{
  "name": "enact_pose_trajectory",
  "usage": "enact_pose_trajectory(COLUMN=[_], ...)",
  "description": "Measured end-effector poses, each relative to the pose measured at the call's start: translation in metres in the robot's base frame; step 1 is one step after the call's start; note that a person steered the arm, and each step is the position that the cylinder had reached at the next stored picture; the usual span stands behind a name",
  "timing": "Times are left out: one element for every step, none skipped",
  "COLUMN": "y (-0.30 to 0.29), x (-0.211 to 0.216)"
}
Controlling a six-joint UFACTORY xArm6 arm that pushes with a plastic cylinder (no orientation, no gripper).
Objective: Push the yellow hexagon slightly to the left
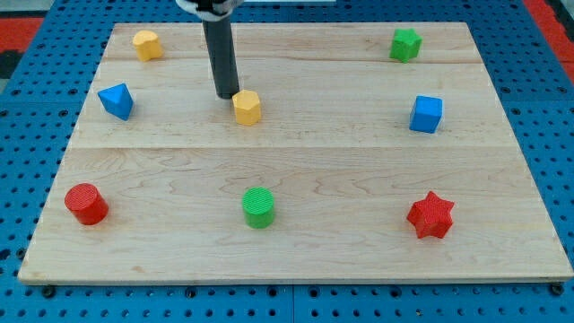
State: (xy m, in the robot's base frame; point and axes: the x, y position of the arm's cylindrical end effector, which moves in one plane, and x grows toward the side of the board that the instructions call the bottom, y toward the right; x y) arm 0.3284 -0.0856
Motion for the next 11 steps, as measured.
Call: enact_pose_trajectory(y=[0.036, 0.046, 0.046, 0.047, 0.077, 0.063, 0.044, 0.026, 0.03, 0.049, 0.145], x=[-0.036, 0.008, 0.042, 0.044, 0.062, 0.082, 0.063, 0.061, 0.061, 0.072, 0.138])
